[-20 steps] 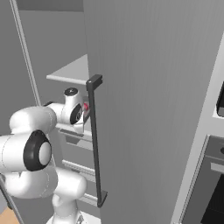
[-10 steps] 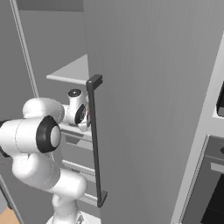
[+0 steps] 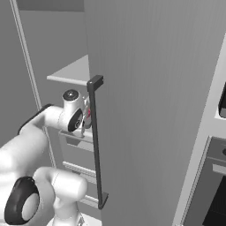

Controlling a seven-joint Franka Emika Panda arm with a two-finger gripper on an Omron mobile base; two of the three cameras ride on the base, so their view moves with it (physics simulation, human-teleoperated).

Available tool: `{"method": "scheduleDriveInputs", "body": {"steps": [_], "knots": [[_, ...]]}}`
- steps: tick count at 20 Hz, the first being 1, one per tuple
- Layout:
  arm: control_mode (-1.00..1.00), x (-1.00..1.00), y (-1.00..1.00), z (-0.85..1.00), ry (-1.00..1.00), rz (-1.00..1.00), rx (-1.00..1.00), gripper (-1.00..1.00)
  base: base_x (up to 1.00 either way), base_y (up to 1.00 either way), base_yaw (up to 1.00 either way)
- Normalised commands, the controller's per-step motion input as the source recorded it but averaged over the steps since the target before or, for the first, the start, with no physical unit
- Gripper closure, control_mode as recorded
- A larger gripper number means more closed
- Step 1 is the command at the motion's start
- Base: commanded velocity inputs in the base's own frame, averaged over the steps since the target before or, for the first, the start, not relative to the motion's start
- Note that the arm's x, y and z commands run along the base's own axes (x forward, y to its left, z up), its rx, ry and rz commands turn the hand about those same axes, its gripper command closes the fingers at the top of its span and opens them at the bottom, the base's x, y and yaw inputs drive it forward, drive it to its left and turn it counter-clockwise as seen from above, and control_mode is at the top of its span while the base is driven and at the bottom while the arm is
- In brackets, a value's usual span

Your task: Take the meat container that has the steak and place it on the second highest rack of the freezer. Then take the vegetable container that has the corn and eggplant and place it on the highest rack of the freezer.

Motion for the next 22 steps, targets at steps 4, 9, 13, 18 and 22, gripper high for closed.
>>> {"method": "scheduleDriveInputs", "body": {"steps": [4,9,13,18,22], "knots": [[-1.0,-1.0,-0.31,0.87,-0.02,-0.02,0.03,-1.0,0.0,0.0,0.0],[-1.0,-1.0,-0.1,0.73,0.0,0.0,0.0,-1.0,0.0,0.0,0.0],[-1.0,-1.0,0.0,0.32,0.0,0.0,0.0,-1.0,0.0,0.0,0.0],[1.0,-0.8,-0.17,-0.03,-0.15,0.0,0.01,-1.0,-0.2,-0.14,-0.02],[1.0,0.0,0.0,0.0,0.0,0.0,0.0,-1.0,-1.0,-0.59,-0.3]]}}
